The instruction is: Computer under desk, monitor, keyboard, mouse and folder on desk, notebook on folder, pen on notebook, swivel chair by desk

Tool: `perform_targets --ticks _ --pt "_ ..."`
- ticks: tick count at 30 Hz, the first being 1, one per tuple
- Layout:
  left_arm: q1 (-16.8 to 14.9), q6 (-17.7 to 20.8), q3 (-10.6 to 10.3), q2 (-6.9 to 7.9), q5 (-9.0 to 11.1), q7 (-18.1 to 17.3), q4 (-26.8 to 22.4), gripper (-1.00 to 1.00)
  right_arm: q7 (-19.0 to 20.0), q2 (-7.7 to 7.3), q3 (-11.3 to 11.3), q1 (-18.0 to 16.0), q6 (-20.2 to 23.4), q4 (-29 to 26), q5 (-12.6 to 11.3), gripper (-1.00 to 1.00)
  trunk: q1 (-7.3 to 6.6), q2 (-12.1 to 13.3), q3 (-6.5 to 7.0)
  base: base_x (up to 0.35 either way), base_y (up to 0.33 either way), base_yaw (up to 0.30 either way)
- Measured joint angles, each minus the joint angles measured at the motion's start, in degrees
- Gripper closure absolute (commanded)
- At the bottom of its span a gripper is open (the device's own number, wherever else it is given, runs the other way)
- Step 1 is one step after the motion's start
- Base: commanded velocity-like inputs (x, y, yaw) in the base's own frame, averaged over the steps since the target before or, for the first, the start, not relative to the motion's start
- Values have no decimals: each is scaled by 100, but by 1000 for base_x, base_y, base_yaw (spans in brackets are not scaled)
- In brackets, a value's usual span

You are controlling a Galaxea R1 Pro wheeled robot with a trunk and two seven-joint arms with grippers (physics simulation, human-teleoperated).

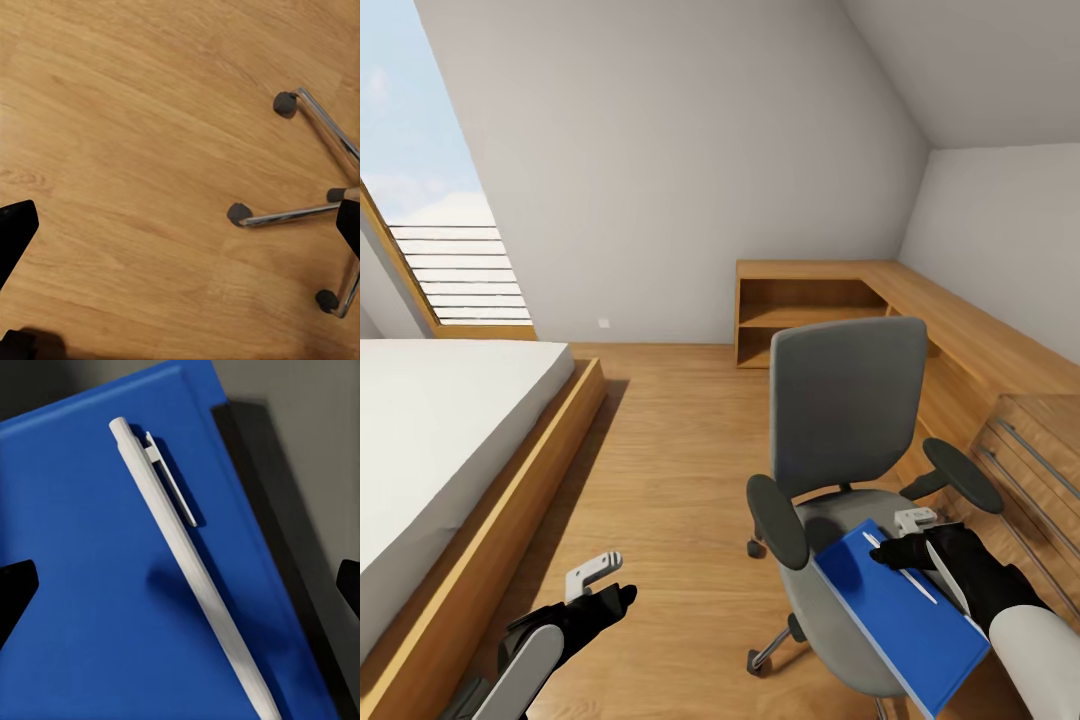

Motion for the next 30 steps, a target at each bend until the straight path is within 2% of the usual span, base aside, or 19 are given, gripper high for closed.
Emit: perform_targets --ticks 3,9,14,19,30 --pt "0 0 0 0 0 0 -12 -100 3 0 0 0 0 0 0 -100 0 0 0 0 0 0" --pt "0 0 0 0 0 4 -17 -100 -1 0 0 0 0 0 0 -100 131 -239 -107 0 0 0" --pt "0 0 -2 0 3 1 -17 -100 -3 0 0 0 0 0 0 -100 132 -241 -108 0 0 0" --pt "0 -1 -12 -6 1 18 -22 -100 -4 0 0 0 0 0 0 -100 241 -440 -197 0 0 0" --pt "0 0 -16 -9 0 6 -26 -100 -4 0 0 0 0 3 0 -100 242 -441 -198 0 0 0"
